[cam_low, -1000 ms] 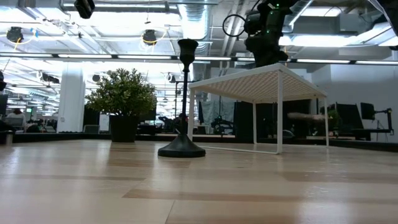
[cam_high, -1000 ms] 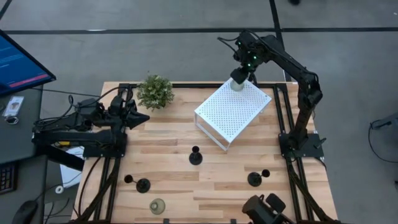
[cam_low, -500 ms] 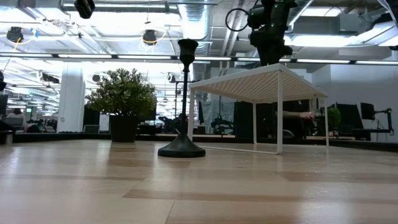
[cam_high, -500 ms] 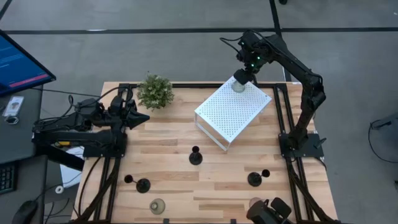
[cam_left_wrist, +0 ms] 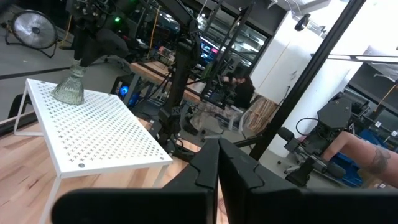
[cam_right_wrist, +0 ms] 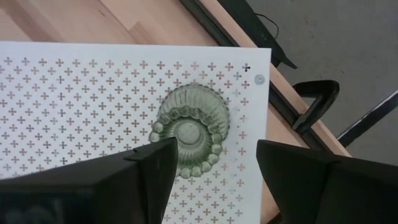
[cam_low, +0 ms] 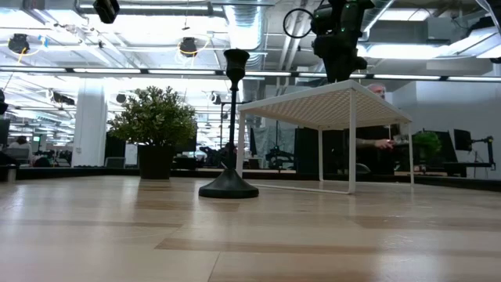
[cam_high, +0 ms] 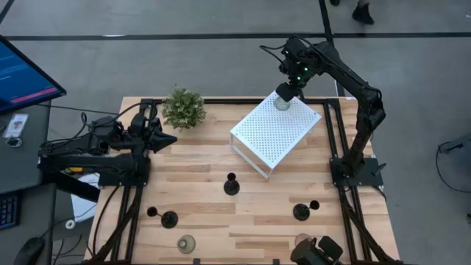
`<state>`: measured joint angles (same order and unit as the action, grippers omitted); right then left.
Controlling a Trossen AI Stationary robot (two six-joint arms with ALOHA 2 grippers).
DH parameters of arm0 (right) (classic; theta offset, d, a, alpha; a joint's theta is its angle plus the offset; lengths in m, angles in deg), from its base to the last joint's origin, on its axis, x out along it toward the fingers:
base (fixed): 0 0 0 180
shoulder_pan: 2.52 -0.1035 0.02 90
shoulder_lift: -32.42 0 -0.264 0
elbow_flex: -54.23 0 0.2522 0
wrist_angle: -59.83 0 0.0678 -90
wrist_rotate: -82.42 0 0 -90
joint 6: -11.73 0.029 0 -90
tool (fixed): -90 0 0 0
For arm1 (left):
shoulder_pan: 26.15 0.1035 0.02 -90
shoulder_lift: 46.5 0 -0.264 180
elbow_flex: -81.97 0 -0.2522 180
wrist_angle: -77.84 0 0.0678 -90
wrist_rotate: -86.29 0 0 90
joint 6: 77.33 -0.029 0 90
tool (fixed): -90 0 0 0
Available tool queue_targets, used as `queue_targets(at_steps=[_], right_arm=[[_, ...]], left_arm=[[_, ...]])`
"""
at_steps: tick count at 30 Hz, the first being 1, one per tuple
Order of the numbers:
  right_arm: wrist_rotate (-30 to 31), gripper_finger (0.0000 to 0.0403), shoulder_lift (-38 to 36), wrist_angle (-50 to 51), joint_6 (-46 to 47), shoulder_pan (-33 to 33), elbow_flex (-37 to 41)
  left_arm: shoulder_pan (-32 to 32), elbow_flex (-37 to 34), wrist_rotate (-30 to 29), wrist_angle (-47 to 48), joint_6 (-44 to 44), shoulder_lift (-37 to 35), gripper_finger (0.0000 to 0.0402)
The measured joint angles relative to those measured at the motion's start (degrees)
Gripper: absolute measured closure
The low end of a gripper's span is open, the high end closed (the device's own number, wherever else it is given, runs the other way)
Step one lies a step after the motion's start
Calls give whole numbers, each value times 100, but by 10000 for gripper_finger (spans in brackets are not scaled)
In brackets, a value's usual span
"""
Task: Pick & Place candle stick holders
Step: Put the top green glass candle holder on the shelf, then put the pink glass candle holder on the shelf aligned with the other green candle holder
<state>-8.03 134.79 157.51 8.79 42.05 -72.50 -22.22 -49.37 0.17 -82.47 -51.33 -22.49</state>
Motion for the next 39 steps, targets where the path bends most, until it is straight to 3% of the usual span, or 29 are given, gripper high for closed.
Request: queue_targets(at_steps=[23,39], right_arm=[[-125,195,-7,-7,-2,0,-48],[-258,198,-11,308,-19,-25,-1939]], left_arm=[[0,0,-1,0,-11,0,395],[0,0,-1,0,-1,0,393]])
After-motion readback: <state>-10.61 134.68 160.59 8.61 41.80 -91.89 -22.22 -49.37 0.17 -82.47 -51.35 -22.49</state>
